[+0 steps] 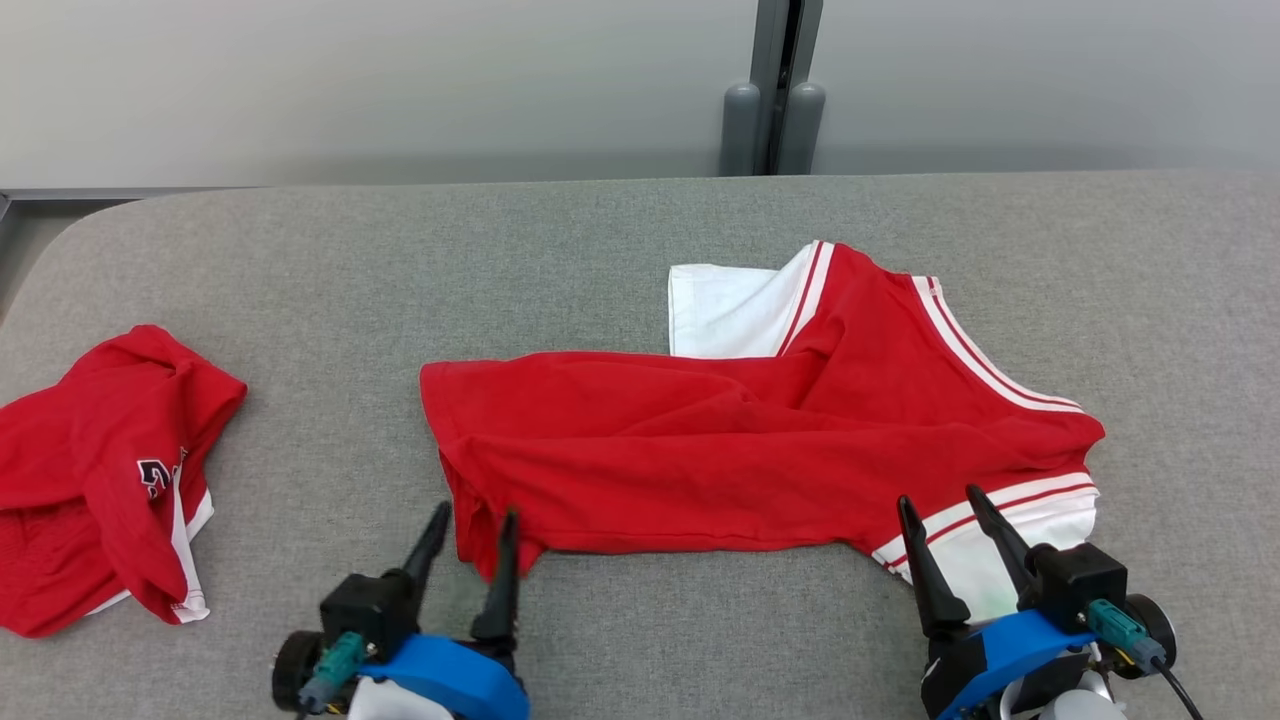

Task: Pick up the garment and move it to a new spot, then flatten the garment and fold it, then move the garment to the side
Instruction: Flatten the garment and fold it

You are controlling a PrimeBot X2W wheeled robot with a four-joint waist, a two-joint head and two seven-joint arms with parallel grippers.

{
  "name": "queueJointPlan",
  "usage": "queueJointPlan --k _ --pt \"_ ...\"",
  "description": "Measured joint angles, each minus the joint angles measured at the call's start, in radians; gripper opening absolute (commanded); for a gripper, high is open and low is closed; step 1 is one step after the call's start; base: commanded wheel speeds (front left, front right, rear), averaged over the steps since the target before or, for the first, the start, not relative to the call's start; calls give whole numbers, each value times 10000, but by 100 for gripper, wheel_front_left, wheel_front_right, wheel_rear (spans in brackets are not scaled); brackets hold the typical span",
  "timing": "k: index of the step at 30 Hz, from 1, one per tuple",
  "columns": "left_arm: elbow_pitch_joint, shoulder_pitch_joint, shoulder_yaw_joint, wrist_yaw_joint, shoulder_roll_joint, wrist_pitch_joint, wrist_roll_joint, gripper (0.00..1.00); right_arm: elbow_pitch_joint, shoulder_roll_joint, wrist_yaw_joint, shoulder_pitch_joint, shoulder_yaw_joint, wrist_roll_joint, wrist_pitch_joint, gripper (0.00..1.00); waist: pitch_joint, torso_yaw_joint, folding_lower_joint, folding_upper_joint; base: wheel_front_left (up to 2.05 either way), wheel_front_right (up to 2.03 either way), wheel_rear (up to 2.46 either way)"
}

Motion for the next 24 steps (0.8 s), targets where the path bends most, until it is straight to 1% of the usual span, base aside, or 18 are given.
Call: queueJointPlan --k 5,9,13,14,15,20,24 --pt "288 39 -692 -46 -19 0 -414 100 -19 0 0 0 63 -25 -2 100 110 -71 0 0 0 0 0" --pt "537 -206 -756 -40 -19 0 -541 100 -25 0 0 -9 6 -113 0 100 260 -207 0 0 0 0 0" --pt "836 -311 -725 96 -19 0 -596 100 -29 0 0 -27 -29 -173 0 100 356 -317 0 0 0 0 0" --pt "897 -329 -729 104 -19 0 -610 58 -36 0 0 -34 -33 -174 -2 100 376 -339 0 0 0 0 0" --pt "949 -353 -729 109 -19 0 -625 0 -40 0 0 -36 -36 -174 0 100 395 -357 0 0 0 0 0" --pt "819 -477 -698 111 -21 0 -788 0 -67 -2 0 -71 -134 -174 -2 100 401 -315 0 0 0 0 0" --pt "399 -479 -792 102 -23 0 -846 0 -50 -4 0 19 -297 -169 0 100 189 47 0 0 0 0 0"
